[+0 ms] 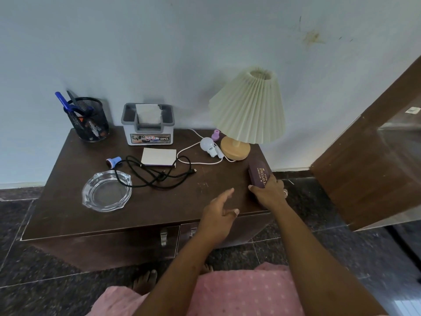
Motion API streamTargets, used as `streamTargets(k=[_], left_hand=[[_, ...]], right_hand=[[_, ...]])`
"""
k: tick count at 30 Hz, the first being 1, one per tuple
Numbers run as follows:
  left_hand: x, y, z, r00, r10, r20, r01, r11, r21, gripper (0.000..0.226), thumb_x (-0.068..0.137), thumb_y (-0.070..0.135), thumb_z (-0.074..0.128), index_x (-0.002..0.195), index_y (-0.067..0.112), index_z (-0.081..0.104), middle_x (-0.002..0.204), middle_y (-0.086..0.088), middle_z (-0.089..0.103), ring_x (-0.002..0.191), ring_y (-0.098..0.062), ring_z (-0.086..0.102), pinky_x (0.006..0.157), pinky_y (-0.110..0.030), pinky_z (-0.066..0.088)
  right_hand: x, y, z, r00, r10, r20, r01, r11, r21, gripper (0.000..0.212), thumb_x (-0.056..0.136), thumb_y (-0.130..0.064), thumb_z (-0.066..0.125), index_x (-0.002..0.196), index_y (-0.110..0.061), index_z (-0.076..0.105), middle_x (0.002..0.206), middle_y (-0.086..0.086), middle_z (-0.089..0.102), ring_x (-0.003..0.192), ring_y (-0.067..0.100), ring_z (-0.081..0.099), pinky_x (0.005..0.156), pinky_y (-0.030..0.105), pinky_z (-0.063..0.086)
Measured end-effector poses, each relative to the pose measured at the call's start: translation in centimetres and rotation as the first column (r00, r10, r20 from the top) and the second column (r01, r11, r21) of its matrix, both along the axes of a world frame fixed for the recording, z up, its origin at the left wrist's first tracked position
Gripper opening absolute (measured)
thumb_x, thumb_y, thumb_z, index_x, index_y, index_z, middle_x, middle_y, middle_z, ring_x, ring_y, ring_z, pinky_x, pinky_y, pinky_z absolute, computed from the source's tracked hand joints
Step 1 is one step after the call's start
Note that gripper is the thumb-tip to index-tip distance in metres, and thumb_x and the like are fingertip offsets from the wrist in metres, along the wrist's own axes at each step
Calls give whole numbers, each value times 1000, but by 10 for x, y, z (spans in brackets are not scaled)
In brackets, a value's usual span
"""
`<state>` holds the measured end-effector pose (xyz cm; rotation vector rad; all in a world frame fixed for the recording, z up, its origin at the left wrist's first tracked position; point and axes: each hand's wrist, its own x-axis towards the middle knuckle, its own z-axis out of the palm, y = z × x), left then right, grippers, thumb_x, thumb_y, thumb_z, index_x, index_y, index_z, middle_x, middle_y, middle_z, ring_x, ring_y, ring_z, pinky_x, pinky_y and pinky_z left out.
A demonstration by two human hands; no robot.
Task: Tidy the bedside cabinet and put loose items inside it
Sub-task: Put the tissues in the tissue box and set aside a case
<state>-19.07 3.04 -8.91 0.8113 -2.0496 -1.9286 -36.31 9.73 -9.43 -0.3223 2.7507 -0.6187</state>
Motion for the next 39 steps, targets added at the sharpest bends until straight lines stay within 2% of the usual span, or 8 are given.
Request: streamTargets(k=[3, 5, 13, 16, 21, 27, 34, 39], left_hand=[[2, -3, 1, 1000, 12, 25, -12, 1000, -20, 54, 92, 12, 56, 140, 31, 40, 138, 7, 45, 80, 10, 52, 69, -4, 45], [2, -5, 1, 999, 28, 29, -27, 999, -31, 53, 92, 12, 56, 140, 29, 41, 137, 4, 45, 79, 7, 53, 68, -4, 44], [4, -21, 4, 993, 112, 39, -112, 994, -10, 51, 91, 12, 56, 137, 29, 44, 133, 1, 47, 88, -5, 56, 86, -28, 51], [8, -36, 7, 982, 179, 52, -180, 984, 11, 50, 91, 12, 57, 136, 29, 45, 130, 2, 49, 109, -19, 56, 96, -40, 49], [22, -70, 12, 926, 370, 76, -375, 923, 82, 44, 91, 13, 56, 132, 27, 50, 121, 4, 54, 110, -16, 54, 99, -43, 47], [30, -94, 11, 898, 438, 47, -441, 888, 134, 42, 91, 10, 55, 130, 25, 50, 110, 9, 54, 104, -13, 55, 93, -36, 50], [29, -105, 7, 902, 429, 57, -432, 886, 171, 40, 92, 12, 54, 129, 29, 50, 114, 12, 55, 99, -5, 55, 76, -24, 49], [31, -108, 8, 906, 419, 56, -422, 891, 170, 42, 92, 13, 54, 131, 27, 48, 115, 9, 57, 97, -6, 55, 75, -23, 48]], right_hand=[[2, -3, 1, 1000, -3, -13, 3, 999, 37, 90, 80, -45, 67, 147, -12, 17, 145, 15, 28, 132, 36, 30, 104, 49, 36], [5, -6, 2, 999, 12, -52, -8, 998, 69, 93, 80, -45, 67, 149, -13, 13, 148, 15, 25, 134, 38, 26, 105, 51, 33], [32, -35, 6, 943, 219, -250, -190, 973, 133, 83, 85, -38, 61, 149, -17, 13, 153, 8, 17, 142, 34, 15, 111, 52, 20], [48, -52, 5, 900, 328, -289, -309, 945, 110, 73, 86, -37, 58, 146, -17, 21, 150, 7, 21, 139, 32, 18, 109, 52, 22], [70, -95, -4, 847, 457, -271, -475, 880, -1, 59, 90, -34, 51, 144, -20, 31, 148, 4, 27, 137, 30, 20, 109, 49, 23], [21, -165, 4, 857, 398, -328, -459, 879, -133, 46, 96, -23, 42, 141, -15, 37, 147, 19, 30, 132, 38, 33, 106, 44, 30], [-36, -205, 4, 936, 315, -157, -309, 949, 60, 44, 95, -13, 37, 139, -10, 42, 142, 19, 43, 130, 35, 42, 110, 42, 31], [-33, -194, 1, 905, 337, -261, -358, 933, -36, 27, 91, -6, 43, 112, -7, 59, 117, 14, 62, 107, 31, 57, 89, 36, 43]])
